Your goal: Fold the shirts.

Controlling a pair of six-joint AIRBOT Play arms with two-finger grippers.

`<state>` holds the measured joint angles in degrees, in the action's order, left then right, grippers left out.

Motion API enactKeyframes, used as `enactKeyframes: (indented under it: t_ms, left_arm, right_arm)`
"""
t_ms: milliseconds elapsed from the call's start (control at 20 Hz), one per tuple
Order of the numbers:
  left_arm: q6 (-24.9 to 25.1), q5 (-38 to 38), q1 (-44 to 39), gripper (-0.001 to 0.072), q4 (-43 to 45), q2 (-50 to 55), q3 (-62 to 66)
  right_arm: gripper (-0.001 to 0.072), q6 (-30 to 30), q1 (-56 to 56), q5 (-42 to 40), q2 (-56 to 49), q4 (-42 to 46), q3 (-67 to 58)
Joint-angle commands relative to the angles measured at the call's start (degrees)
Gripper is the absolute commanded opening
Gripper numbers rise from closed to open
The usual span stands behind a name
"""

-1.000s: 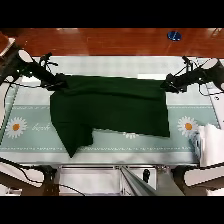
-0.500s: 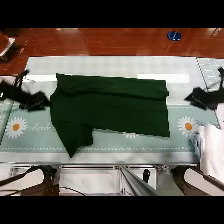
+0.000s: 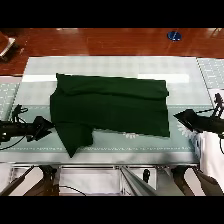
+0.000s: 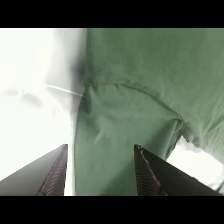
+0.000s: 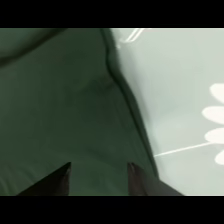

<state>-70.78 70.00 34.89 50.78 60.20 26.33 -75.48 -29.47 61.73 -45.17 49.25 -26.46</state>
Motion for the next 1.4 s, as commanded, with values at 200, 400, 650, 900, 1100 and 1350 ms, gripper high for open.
enactKeyframes:
  t_ms: [200, 400, 650, 900, 1100, 1350]
  left_arm:
    - [0.9, -5.3, -8.1, 0.0501, -2.0, 5.4, -2.3]
    - [0.9, -8.1, -14.9, 0.0218, -4.5, 8.0, -2.3]
    - [1.2, -7.5, -15.2, 0.0020, -5.2, 8.0, -1.2]
    - [1.2, -7.4, -15.2, 0.0020, -5.2, 8.0, -1.2]
    - [1.4, -7.9, -15.2, 0.0020, -5.2, 8.0, -1.2]
    - [1.4, -7.8, -15.2, 0.0020, -5.2, 8.0, -1.2]
  right_arm:
    - [0.0408, -0.1, -0.1, -0.5, 1.0, -2.9, 1.4]
    - [0.0408, -0.8, -0.2, -0.1, 1.0, -1.4, 1.4]
    - [0.0408, -11.8, -0.2, 7.2, -0.2, 20.3, 2.2]
    - [0.0408, -6.5, -0.2, 11.6, -5.0, 13.3, 4.9]
    - [0.0407, -5.1, 1.8, 3.7, -9.1, 5.6, 4.9]
    - [0.0407, -5.2, 10.8, -3.7, -17.0, 0.4, 4.3]
